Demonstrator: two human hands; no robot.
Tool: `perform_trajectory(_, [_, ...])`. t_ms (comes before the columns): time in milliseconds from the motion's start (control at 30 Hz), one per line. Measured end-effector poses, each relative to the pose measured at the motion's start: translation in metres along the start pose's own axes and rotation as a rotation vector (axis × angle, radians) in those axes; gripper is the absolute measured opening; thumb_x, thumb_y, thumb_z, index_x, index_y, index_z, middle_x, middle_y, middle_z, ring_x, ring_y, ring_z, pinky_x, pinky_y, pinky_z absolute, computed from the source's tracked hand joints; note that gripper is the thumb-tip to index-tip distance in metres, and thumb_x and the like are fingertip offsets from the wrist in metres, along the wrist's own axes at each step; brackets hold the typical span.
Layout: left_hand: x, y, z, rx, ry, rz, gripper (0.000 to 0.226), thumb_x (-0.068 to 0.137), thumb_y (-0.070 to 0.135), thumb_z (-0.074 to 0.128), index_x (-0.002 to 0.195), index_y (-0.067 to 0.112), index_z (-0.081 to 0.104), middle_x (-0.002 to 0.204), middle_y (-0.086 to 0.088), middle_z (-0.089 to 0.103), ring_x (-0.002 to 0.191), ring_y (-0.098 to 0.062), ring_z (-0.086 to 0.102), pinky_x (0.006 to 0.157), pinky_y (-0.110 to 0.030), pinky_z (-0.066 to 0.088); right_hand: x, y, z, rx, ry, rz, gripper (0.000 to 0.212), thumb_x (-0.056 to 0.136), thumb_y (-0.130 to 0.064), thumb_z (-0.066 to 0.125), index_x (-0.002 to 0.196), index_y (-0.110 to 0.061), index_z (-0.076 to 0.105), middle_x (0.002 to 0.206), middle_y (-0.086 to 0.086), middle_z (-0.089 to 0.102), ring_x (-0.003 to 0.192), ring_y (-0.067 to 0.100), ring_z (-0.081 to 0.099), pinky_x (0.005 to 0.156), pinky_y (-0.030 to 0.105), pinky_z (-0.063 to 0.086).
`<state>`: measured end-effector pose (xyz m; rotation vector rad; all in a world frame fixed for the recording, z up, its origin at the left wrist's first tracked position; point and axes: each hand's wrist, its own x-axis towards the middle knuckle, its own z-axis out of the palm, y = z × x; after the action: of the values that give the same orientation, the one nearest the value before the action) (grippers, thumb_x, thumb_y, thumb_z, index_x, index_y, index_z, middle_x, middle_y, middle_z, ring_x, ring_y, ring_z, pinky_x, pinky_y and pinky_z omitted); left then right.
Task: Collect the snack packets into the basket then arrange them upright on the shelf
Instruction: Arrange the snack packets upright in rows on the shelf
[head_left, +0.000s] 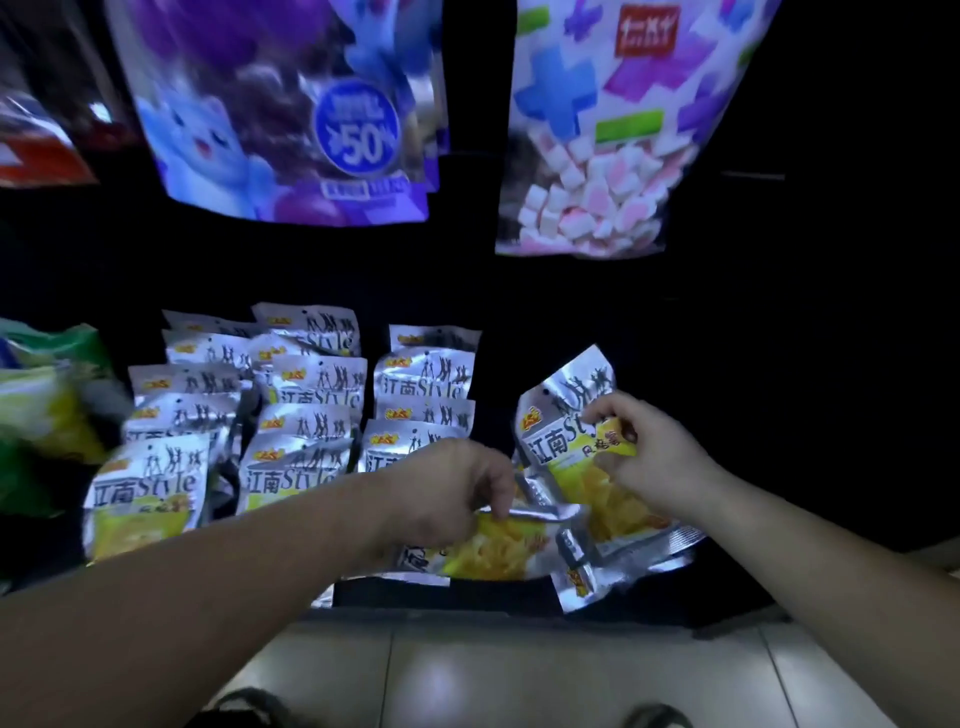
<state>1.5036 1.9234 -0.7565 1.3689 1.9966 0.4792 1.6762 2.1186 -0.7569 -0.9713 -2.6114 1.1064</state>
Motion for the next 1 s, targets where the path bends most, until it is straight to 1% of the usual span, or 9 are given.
perform_trajectory(167, [-0.038, 0.036, -0.038, 0.240, 0.007, 0.206, 0.039, 0.079, 0.004, 0.070, 0.084, 0.041, 0.058, 0.092, 0.014, 0.064, 0.084, -0.012, 0.063, 0.071, -0.041, 0.059, -0.034, -0.070, 0.005, 0.107, -0.137, -0.094, 0.033, 0.082, -0.011, 0.080, 0.097, -0.038, 0.067, 0.078, -0.021, 0.056, 0.070, -0.003, 0.048, 0.068, 0.011, 0.043])
perform_trajectory(300, [-0.062, 0.042, -0.055, 0.228, 0.191, 0.295, 0.030, 0.078, 0.013, 0.074, 0.079, 0.036, 0.055, 0.087, 0.012, 0.066, 0.081, -0.013, 0.063, 0.070, -0.038, 0.056, -0.054, -0.108, 0.011, 0.260, -0.206, -0.057, 0.006, 0.095, -0.029, 0.068, 0.095, -0.031, 0.073, 0.090, 0.004, 0.068, 0.078, 0.010, 0.060, 0.076, 0.023, 0.046])
perform_trajectory(400, [-0.068, 0.041, -0.059, 0.329, 0.354, 0.340, 0.023, 0.075, 0.022, 0.075, 0.077, 0.029, 0.053, 0.079, 0.010, 0.064, 0.073, -0.011, 0.058, 0.062, -0.036, 0.052, -0.064, -0.112, 0.010, 0.436, -0.213, 0.000, 0.015, 0.093, -0.041, 0.067, 0.099, -0.030, 0.074, 0.102, -0.007, 0.074, 0.095, 0.005, 0.067, 0.091, 0.026, 0.049])
perform_trajectory(533, [-0.058, 0.038, -0.059, 0.388, 0.552, 0.436, 0.042, 0.073, 0.035, 0.081, 0.072, 0.031, 0.039, 0.072, 0.013, 0.052, 0.070, -0.012, 0.051, 0.057, -0.031, 0.039, -0.065, -0.105, 0.013, 0.439, -0.174, -0.083, 0.022, 0.086, -0.025, 0.079, 0.102, -0.034, 0.067, 0.097, 0.006, 0.062, 0.079, 0.012, 0.055, 0.077, 0.031, 0.049])
perform_trajectory(633, [-0.055, 0.035, -0.057, 0.451, 0.692, 0.506, 0.041, 0.070, 0.041, 0.083, 0.076, 0.026, 0.045, 0.085, 0.009, 0.055, 0.085, -0.020, 0.053, 0.077, -0.037, 0.046, -0.060, -0.099, 0.017, 0.452, -0.158, -0.114, 0.029, 0.089, -0.012, 0.075, 0.106, -0.030, 0.058, 0.102, 0.022, 0.055, 0.079, 0.020, 0.051, 0.072, 0.039, 0.045])
perform_trajectory(733, [-0.060, 0.025, -0.068, 0.536, 0.810, 0.467, 0.036, 0.078, 0.048, 0.080, 0.090, 0.020, 0.060, 0.124, -0.002, 0.060, 0.117, -0.026, 0.054, 0.111, -0.048, 0.037, -0.053, -0.091, 0.015, 0.455, -0.126, -0.063, 0.031, 0.091, -0.009, 0.071, 0.107, -0.030, 0.056, 0.089, 0.014, 0.053, 0.074, 0.019, 0.050, 0.069, 0.037, 0.044])
perform_trajectory(833, [-0.072, 0.018, -0.078, 0.267, 0.814, 0.244, 0.032, 0.083, 0.050, 0.077, 0.089, 0.025, 0.057, 0.109, 0.006, 0.059, 0.096, -0.015, 0.062, 0.083, -0.038, 0.051, -0.047, -0.079, 0.004, 0.518, -0.045, 0.020, 0.031, 0.092, -0.006, 0.069, 0.106, -0.031, 0.057, 0.095, 0.011, 0.060, 0.085, 0.019, 0.056, 0.075, 0.034, 0.048])
perform_trajectory(900, [-0.076, 0.015, -0.074, -0.137, 0.586, -0.030, 0.037, 0.078, 0.061, 0.077, 0.084, 0.031, 0.056, 0.091, 0.011, 0.063, 0.076, -0.005, 0.065, 0.069, -0.039, 0.055, -0.045, -0.075, -0.002, 0.571, -0.037, 0.054, 0.029, 0.094, -0.006, 0.067, 0.105, -0.031, 0.058, 0.105, 0.023, 0.062, 0.091, 0.022, 0.057, 0.079, 0.039, 0.050])
perform_trajectory(1000, [-0.073, 0.012, -0.054, -0.637, 0.286, -0.189, 0.038, 0.075, 0.063, 0.079, 0.087, 0.032, 0.061, 0.103, 0.005, 0.070, 0.100, -0.018, 0.068, 0.094, -0.049, 0.056, -0.047, -0.077, -0.003, 0.657, -0.045, 0.066, 0.029, 0.096, -0.004, 0.065, 0.105, -0.030, 0.059, 0.105, 0.021, 0.066, 0.097, 0.035, 0.062, 0.092, 0.060, 0.052])
